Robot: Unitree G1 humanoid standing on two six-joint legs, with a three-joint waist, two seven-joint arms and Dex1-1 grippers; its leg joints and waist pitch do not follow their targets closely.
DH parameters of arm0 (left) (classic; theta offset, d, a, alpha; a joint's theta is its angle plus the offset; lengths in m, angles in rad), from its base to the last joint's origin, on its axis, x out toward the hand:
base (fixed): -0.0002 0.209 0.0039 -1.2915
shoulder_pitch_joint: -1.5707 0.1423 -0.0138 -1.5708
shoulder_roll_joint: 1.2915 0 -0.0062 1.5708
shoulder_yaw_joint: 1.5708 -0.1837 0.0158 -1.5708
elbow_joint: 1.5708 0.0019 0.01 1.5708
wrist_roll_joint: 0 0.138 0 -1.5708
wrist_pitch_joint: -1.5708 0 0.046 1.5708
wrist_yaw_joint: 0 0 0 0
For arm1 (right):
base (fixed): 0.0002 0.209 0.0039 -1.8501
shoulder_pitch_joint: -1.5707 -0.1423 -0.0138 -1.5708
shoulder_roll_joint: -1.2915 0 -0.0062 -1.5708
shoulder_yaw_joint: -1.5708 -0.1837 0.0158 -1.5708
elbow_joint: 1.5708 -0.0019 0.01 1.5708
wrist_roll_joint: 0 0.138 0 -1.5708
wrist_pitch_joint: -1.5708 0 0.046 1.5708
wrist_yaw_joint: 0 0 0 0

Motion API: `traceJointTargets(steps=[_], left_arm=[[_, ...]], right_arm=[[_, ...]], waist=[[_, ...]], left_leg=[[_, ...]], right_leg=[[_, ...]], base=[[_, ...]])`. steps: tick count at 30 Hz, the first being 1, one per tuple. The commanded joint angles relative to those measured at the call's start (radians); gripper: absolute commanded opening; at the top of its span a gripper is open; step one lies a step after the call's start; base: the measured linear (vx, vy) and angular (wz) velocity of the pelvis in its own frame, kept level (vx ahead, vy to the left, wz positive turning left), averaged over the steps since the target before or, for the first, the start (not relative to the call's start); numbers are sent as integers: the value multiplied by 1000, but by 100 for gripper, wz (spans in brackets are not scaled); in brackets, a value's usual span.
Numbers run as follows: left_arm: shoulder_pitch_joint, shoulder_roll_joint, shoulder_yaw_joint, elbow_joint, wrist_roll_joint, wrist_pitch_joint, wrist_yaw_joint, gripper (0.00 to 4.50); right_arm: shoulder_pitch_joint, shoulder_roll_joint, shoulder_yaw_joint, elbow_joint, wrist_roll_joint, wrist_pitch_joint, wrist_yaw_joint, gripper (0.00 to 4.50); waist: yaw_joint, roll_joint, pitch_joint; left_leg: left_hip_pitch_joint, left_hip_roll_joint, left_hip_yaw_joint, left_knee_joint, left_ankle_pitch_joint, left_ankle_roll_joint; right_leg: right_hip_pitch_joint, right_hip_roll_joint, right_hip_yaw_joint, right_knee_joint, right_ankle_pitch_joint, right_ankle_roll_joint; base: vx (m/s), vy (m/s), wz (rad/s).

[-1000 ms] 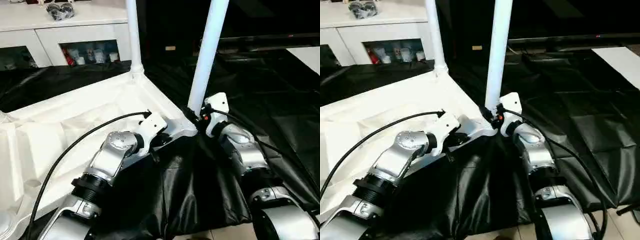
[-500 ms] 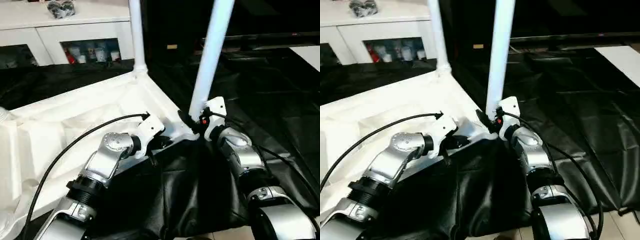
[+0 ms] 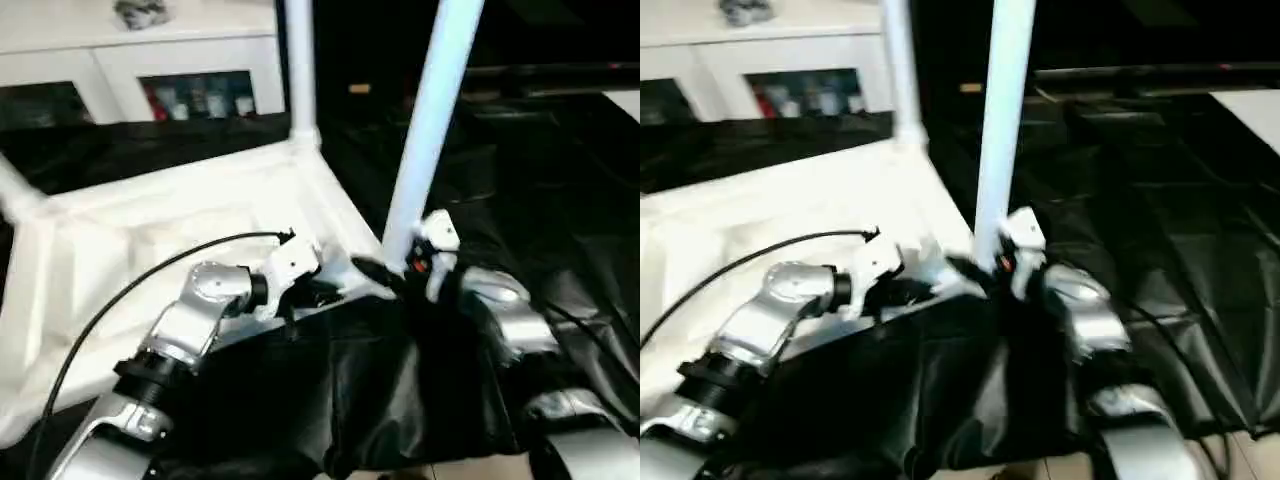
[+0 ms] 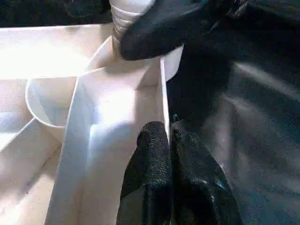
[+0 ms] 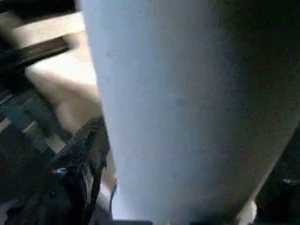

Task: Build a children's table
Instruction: Rotate leg to tighten

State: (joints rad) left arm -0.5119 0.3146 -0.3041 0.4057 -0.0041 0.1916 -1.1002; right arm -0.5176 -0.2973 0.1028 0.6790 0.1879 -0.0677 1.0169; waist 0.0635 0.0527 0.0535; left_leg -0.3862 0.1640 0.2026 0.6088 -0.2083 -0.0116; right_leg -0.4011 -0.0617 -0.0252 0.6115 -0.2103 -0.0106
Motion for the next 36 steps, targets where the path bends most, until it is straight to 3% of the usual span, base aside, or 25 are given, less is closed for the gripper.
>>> traceJointTargets(steps=[1,5,7,12,24,28,30,32,36], left_arm=[[-17,-12,-47,-7,-7,-22,-53,0],[-24,28,-62,23,-16,-72,-153,0],[-27,38,-64,29,-23,-77,-183,0],[-25,58,-66,31,-34,-77,-227,0],[-18,62,-61,50,-29,-91,-236,0],[-43,1,-24,98,3,-72,-65,0],[-57,-38,-10,122,27,-58,38,0],[-63,-79,-4,123,42,-25,121,0],[-76,-150,3,123,62,28,240,0]], right_arm=[[-3,8,29,-29,-4,16,38,373],[53,-65,91,-119,-13,74,177,373],[65,-85,105,-149,-8,99,214,338],[83,-117,133,-192,-8,121,274,305],[111,-114,136,-241,10,163,281,281],[78,-21,58,-157,-6,131,54,281],[49,22,31,-94,-37,124,-90,280],[25,68,11,-34,-58,115,-210,280],[-12,145,-6,45,-82,117,-386,279]], waist=[[1,-2,-64],[5,-1,-63],[8,0,-64],[18,0,-67],[23,-1,-71],[15,-3,-66],[10,-2,-65],[2,-3,-61],[-14,-4,-62]], left_leg=[[28,79,-28,-70,-126,99],[27,76,-29,-73,-141,79],[28,77,-29,-72,-140,78],[25,80,-29,-70,-118,75],[23,79,-31,-66,-91,82],[24,76,-30,-69,-127,59],[29,74,-33,-75,-166,20],[26,73,-35,-80,-183,0],[24,71,-36,-82,-192,1]], right_leg=[[43,-82,36,-57,3,-315],[47,-82,33,-61,-25,-300],[47,-84,32,-61,-28,-298],[48,-88,28,-58,-12,-296],[50,-88,26,-52,12,-294],[45,-89,27,-62,-53,-288],[45,-90,27,-72,-156,-267],[45,-91,28,-76,-201,-252],[46,-88,28,-80,-198,-240]], base=[[0,0,0],[0,0,0],[0,0,0],[0,0,0],[0,0,0],[0,0,0],[0,0,0],[0,0,0],[0,0,0]])
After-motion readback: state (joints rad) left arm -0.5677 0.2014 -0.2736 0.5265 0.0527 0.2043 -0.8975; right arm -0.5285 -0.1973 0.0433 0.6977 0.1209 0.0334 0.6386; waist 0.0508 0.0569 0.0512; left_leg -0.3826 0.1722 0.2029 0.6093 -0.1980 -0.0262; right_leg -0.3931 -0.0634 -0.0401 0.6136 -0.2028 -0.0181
